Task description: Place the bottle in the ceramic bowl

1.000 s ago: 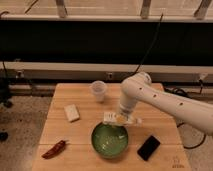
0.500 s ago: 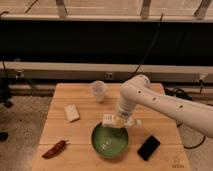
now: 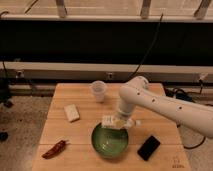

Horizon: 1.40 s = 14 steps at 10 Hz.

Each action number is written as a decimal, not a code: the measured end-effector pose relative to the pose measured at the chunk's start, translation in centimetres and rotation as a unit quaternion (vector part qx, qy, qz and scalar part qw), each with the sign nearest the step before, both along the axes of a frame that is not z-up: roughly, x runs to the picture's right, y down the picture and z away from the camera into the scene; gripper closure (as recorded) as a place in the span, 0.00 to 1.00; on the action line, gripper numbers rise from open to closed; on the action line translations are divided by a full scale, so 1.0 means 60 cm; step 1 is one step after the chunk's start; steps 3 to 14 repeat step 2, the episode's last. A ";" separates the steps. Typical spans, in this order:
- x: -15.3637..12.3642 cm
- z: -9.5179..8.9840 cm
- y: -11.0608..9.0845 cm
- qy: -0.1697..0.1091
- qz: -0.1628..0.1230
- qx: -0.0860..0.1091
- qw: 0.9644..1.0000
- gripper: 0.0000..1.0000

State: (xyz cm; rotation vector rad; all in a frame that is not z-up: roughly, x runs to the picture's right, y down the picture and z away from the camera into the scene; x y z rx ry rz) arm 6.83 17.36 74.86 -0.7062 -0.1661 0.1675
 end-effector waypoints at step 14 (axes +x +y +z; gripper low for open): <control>-0.001 0.000 0.002 -0.002 -0.003 0.002 1.000 1.00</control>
